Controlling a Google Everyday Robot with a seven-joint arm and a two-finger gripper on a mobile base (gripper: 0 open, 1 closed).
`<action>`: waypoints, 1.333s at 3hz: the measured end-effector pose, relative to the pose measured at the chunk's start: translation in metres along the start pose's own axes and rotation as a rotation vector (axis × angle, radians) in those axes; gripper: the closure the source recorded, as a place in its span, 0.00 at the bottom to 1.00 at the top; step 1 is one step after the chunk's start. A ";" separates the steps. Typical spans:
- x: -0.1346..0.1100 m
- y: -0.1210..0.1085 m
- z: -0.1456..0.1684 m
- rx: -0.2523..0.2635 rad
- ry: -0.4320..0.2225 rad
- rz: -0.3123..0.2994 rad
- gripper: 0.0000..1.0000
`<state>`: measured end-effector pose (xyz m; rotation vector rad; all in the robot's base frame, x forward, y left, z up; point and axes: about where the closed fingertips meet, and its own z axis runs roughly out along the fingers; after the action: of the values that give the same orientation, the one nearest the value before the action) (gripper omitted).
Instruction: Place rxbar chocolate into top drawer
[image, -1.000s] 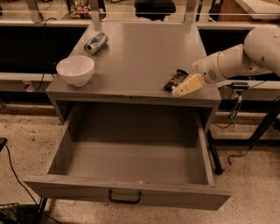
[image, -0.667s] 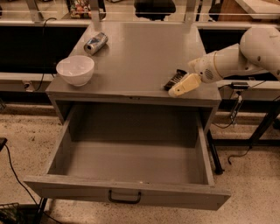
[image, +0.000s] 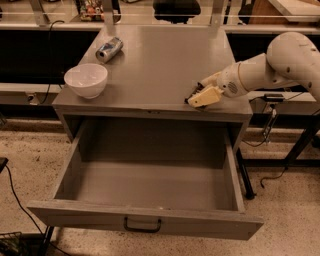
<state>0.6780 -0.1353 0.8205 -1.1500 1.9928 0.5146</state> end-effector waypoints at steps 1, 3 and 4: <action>0.004 -0.001 0.002 0.001 0.007 0.006 0.72; 0.001 -0.001 -0.001 0.001 0.007 0.006 1.00; -0.026 0.018 -0.020 -0.044 -0.075 -0.012 1.00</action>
Offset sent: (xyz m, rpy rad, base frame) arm -0.0051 -0.0104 0.0596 0.1474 -0.0731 0.0147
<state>0.6621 -0.1256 0.8528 -1.1524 1.9185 0.5900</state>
